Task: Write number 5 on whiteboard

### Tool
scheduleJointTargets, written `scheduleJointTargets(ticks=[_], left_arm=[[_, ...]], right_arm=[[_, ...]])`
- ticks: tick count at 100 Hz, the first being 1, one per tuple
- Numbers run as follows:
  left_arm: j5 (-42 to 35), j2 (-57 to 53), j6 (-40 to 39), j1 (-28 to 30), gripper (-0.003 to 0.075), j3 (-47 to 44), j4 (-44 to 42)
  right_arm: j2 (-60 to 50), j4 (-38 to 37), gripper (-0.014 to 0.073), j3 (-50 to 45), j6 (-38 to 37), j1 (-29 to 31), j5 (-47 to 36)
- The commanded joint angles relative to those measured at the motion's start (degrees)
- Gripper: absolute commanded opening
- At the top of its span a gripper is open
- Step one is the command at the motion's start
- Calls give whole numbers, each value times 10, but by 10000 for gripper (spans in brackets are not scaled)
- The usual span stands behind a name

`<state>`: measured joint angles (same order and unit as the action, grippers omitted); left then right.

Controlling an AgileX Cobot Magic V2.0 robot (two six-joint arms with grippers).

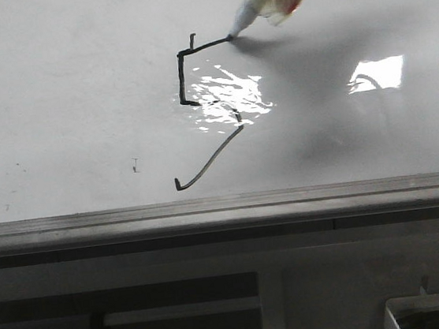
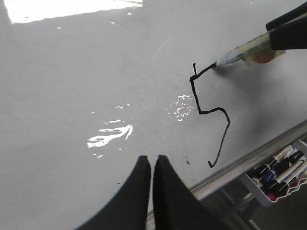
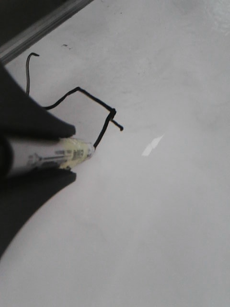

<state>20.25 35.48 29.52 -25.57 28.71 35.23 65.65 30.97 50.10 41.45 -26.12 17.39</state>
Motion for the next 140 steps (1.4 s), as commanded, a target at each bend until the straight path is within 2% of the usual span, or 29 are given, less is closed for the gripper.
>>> scheduleJointTargets(ticks=[1, 30, 40, 55, 70, 78, 92, 104, 117, 140], left_arm=[[-29, -1, -4, 2, -20, 15, 14], [-29, -1, -4, 2, -20, 15, 14], [-29, -1, -4, 2, -20, 15, 14], [-45, -1, -4, 2, -14, 15, 21], [-14, 1, 21, 2, 106, 41, 25], [39, 10, 91, 1, 178, 67, 41], [128, 46, 223, -20, 285, 121, 66], [167, 80, 288, -55, 381, 152, 83], [201, 126, 298, -104, 386, 173, 93], [175, 191, 298, -178, 386, 176, 93]], right_arm=[[-24, -20, -40, 2, 5, 23, -30], [-40, -19, -40, 0, 5, 28, -26], [-76, -17, -40, 24, 5, 3, 14], [-126, -17, -40, 46, 46, -55, 52], [-133, -17, -40, 44, 56, -109, 94], [-119, -17, -40, 40, 57, -130, 120], [-97, -17, -40, 30, 90, -160, 115], [-78, -17, -40, 30, 120, -196, 107], [-63, -17, -41, 30, 140, -234, 88], [-57, 0, -41, 30, 140, -251, 73]])
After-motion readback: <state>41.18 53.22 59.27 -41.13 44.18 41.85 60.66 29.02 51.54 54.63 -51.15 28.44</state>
